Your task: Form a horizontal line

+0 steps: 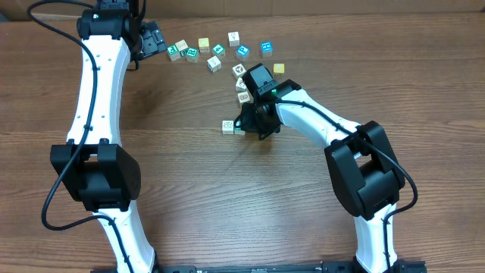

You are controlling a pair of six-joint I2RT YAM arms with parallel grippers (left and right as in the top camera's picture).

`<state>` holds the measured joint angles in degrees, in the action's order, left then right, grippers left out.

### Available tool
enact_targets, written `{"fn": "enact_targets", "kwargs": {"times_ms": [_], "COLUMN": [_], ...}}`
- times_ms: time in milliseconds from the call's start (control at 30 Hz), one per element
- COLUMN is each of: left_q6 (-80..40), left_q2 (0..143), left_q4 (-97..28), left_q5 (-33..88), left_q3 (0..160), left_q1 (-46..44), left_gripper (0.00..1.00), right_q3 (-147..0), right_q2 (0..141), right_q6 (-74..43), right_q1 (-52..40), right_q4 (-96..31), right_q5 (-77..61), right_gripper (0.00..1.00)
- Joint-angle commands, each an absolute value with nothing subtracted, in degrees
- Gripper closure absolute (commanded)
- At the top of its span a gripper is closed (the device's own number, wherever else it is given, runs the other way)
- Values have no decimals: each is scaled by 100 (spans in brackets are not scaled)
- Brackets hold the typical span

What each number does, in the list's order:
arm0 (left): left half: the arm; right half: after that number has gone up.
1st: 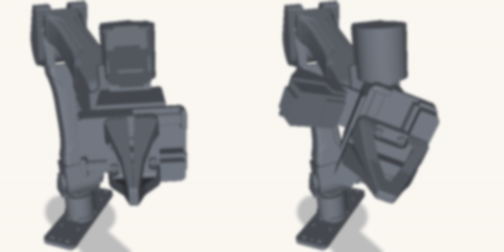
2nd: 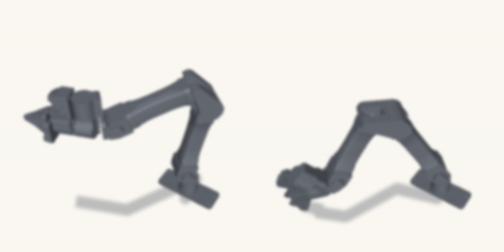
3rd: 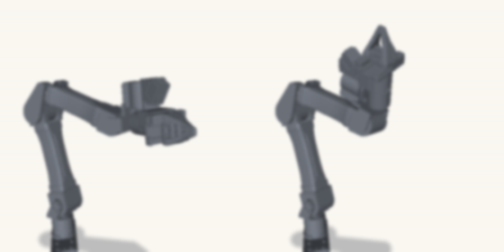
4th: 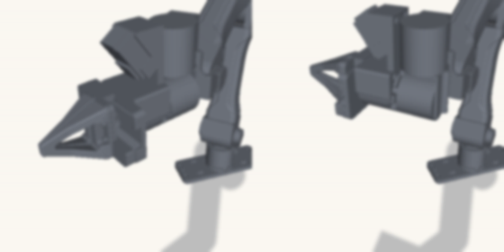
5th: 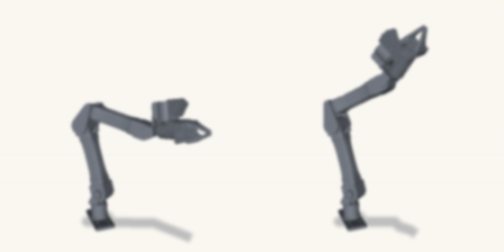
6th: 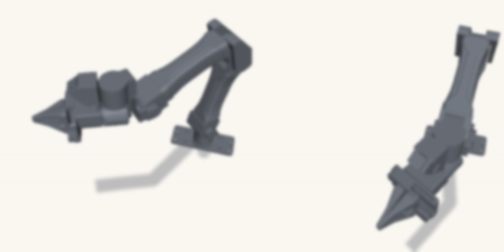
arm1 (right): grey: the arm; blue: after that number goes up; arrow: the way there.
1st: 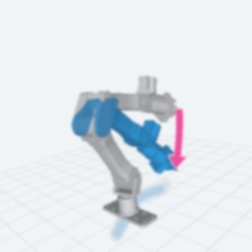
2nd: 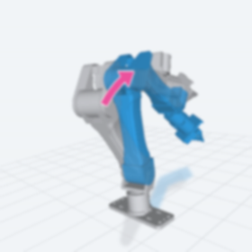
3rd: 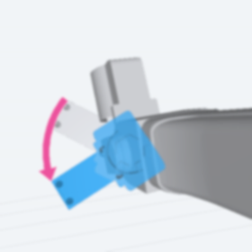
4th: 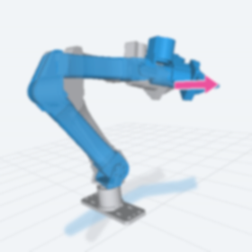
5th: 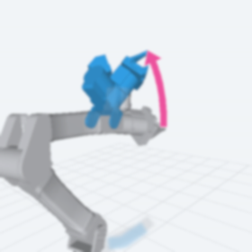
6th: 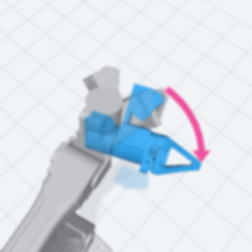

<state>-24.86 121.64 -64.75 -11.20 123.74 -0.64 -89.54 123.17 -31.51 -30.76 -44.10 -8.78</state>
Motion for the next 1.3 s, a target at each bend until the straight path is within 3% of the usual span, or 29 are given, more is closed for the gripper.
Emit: {"fn": "enact_targets", "kwargs": {"times_ms": [0,1033,1267], "left_q6": [-2418,-2421,-2421], "left_q2": [12140,12140,12140], "left_q4": [-6466,-6466,-6466], "left_q5": [-1133,-1133,-1133], "left_q3": [12449,12449,12449], "left_q1": [-62,-62,-62], "left_gripper": [0,0,0], "right_q3": [-8919,-8982,-9609], "right_q2": [12261,12258,12256], "right_q6": [-3173,-3105,-2755], "right_q1": [-3083,-2967,-2731], "right_q4": [-4375,-4440,-4963], "right_q5": [-910,-644,-604], "right_gripper": [95,90,96]}}
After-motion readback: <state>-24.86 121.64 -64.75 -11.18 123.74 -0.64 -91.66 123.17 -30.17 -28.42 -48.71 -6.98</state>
